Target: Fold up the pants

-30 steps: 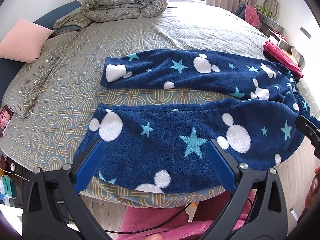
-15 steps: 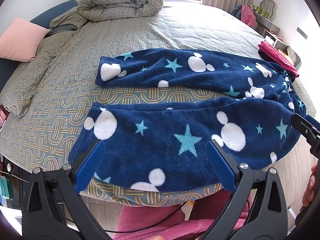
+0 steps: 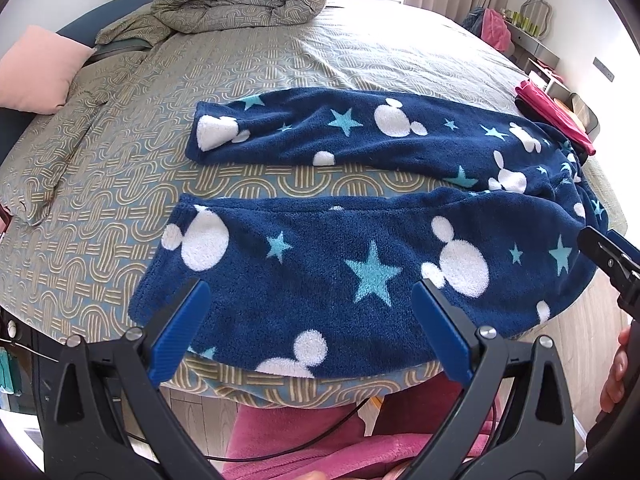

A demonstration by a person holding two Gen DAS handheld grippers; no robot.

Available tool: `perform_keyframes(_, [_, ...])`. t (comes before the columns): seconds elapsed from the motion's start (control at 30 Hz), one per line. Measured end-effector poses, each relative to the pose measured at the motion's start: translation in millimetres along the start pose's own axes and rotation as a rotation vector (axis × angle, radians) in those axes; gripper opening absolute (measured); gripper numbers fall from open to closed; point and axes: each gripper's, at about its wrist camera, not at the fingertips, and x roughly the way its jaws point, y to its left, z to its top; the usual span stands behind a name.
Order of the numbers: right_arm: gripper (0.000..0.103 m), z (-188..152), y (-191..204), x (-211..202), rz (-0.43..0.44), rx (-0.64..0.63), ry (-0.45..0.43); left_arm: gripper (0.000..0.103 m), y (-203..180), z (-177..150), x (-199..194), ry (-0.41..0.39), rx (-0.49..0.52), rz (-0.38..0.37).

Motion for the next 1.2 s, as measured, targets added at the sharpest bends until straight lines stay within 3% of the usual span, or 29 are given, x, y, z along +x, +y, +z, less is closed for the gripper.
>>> perform_keyframes(1.2, [0.103, 9, 14, -2, 0.031, -0.021, -0.010, 0.100, 22, 3, -2, -0.005, -0.065, 0.012])
